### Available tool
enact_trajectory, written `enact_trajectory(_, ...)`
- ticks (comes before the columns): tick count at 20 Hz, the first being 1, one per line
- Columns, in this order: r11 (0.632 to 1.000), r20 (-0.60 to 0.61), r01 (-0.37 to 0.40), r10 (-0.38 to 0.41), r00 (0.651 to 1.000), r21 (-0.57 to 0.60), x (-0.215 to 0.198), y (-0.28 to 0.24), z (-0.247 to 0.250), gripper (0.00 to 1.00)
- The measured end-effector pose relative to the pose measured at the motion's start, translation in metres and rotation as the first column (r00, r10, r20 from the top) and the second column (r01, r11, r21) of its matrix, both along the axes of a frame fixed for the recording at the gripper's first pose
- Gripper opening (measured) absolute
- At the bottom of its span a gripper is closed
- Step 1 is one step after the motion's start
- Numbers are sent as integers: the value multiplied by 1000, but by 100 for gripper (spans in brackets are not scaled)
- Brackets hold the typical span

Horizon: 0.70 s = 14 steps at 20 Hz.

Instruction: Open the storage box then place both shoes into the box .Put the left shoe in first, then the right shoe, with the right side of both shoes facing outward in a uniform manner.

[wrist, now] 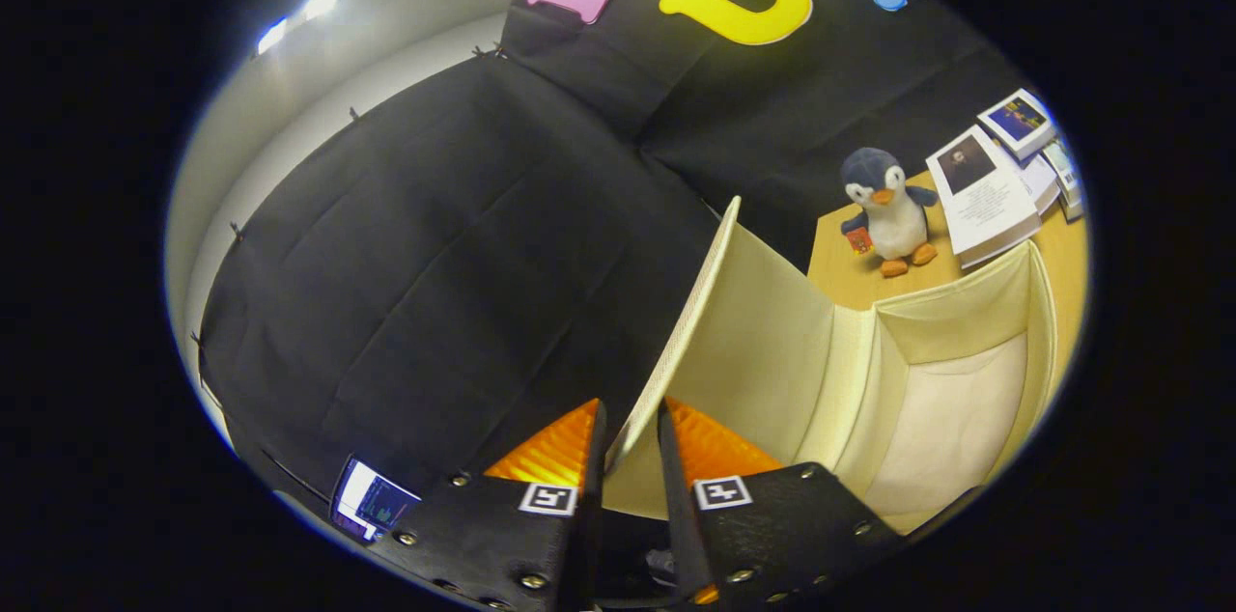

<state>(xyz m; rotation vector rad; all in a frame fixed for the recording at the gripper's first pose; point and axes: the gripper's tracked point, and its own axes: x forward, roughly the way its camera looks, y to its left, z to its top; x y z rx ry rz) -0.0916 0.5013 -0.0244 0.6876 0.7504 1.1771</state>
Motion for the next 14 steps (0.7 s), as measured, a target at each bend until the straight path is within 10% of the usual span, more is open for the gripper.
enact_trajectory(1, 1000, 34, -5, 5, 999, -11, -2, 1, -1, 43)
enact_trajectory(2, 999, 65, 0, 2, 998, -33, -2, -5, 2, 77)
enact_trajectory(4, 997, 119, 14, -5, 993, -72, 3, -9, -3, 97)
enact_trajectory(14, 965, 279, 196, -143, 950, -173, 61, -105, -9, 97)
